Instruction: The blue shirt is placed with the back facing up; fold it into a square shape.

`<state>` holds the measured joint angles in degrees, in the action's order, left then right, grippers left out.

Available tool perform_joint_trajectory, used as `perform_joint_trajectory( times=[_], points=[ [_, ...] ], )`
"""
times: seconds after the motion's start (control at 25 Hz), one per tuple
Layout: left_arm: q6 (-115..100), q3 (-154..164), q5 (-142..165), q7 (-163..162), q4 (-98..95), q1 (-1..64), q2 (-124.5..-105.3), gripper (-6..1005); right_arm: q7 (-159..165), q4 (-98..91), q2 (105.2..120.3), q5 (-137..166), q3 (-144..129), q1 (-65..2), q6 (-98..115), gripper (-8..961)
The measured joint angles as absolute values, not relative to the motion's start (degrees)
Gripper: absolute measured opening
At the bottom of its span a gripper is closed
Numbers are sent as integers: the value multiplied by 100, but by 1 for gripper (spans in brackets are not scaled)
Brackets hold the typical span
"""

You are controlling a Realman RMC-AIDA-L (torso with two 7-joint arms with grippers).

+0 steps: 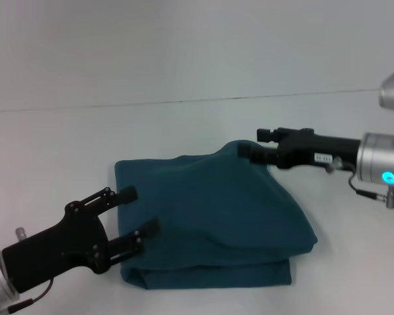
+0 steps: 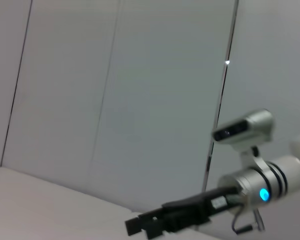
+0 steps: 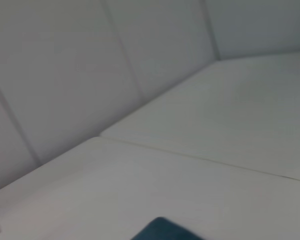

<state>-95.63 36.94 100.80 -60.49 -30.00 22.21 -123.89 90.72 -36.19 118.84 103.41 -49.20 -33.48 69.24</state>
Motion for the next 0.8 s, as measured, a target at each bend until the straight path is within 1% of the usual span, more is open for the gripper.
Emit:
perform_joint_trajectory(
  times=[0.16,0.4,0.6,0.8],
  points=[
    [-9724,3676,10090,-6672,-3225,2216,-12390,830,8399,-3601,11853,10250,-4895,-3081,7666,751],
    [-9995,3695,10177,-7252,-3484,2178,-12383,861,7912,-3592,11725,10259,-4877,-2777,8752,758],
    [-10308,3688,10434,-7561,-3593,2180,-12332,875,7688,-3622,11705,10271,-4721,-2632,9317,920],
    [-10413,3655,10535,-7650,-3671,2139,-12324,869,7576,-3622,11709,10314,-4687,-2579,9371,935]
  ],
)
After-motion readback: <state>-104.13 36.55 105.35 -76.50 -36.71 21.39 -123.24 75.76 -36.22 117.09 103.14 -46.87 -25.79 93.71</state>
